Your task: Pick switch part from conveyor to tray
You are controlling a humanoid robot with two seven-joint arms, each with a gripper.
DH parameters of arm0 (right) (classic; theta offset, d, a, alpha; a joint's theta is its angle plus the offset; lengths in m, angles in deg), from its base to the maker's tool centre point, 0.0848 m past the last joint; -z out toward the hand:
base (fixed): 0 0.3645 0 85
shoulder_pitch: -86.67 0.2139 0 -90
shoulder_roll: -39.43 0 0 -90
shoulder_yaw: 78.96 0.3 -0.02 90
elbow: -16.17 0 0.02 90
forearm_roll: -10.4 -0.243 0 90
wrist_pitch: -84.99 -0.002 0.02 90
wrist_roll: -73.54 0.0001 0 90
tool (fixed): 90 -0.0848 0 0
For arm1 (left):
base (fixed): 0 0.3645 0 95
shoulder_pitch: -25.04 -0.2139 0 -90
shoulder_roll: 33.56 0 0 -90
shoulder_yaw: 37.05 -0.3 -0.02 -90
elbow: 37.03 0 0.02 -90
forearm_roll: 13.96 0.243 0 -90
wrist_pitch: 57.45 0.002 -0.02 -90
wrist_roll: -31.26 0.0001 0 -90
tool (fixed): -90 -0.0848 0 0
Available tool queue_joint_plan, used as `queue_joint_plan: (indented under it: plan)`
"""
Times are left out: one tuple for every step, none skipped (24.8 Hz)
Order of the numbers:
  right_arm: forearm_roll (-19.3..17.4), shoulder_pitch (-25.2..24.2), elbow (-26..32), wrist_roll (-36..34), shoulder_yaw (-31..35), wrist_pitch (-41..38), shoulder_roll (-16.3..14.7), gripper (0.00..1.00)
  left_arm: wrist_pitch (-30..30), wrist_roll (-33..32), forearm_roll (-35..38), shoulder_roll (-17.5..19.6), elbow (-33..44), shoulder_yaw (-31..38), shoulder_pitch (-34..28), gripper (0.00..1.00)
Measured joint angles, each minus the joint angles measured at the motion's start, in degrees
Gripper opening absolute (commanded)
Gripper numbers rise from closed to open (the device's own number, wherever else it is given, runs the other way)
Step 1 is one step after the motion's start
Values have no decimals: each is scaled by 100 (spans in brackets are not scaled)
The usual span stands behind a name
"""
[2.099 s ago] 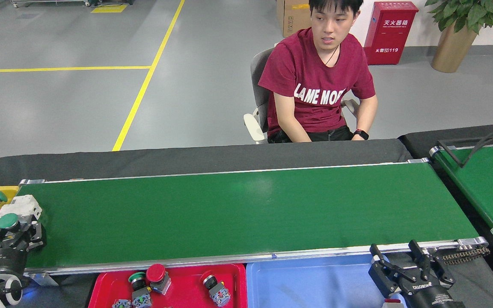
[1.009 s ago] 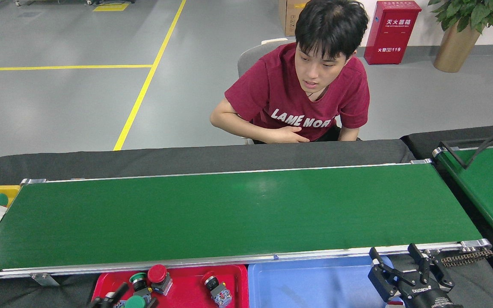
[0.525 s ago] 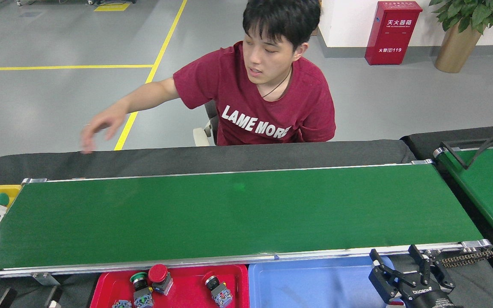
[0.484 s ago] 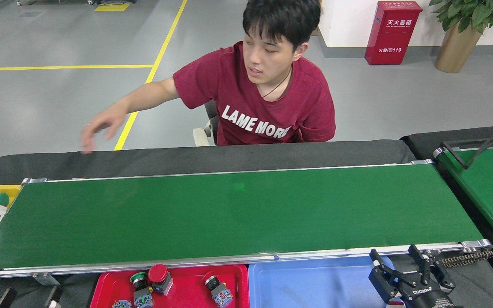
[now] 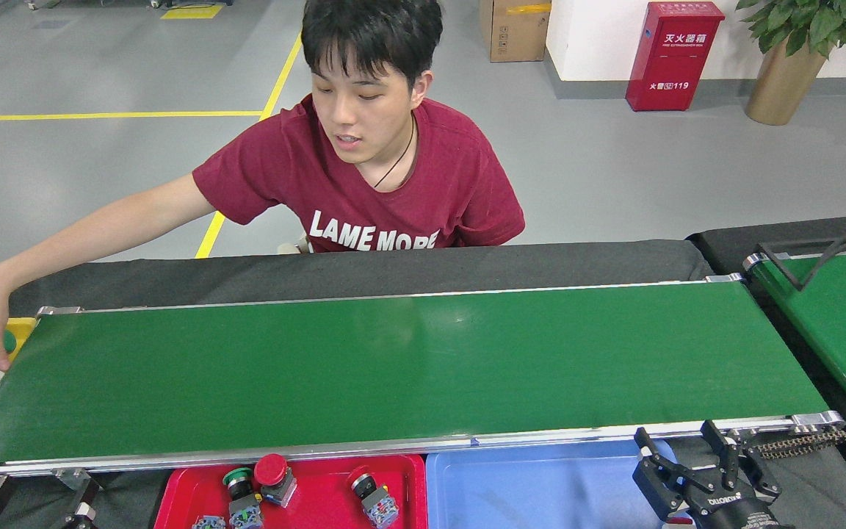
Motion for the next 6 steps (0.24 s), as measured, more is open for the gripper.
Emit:
queue_joint_plan:
  plan:
    - [0,0,24,-74,0,-2,0,96,3,2,13,0,-10,0,0,100]
    - [0,0,61,-138,1,-2,0,96,7,4,19,-1,-27,-1,0,100]
    - [-1,0,87,-171,1,86,0,96,10,4,21,-3,-43,-1,0,100]
    - [-3,1,117,-180,2,199,0,97,14,5,21,-10,-50,-1,0,100]
    - [-6,1,151,-188,4,324,-1,97,16,6,21,-21,-53,2,0,100]
    - [-7,3,181,-206,7,375,-15,97,17,6,21,-22,-56,12,0,100]
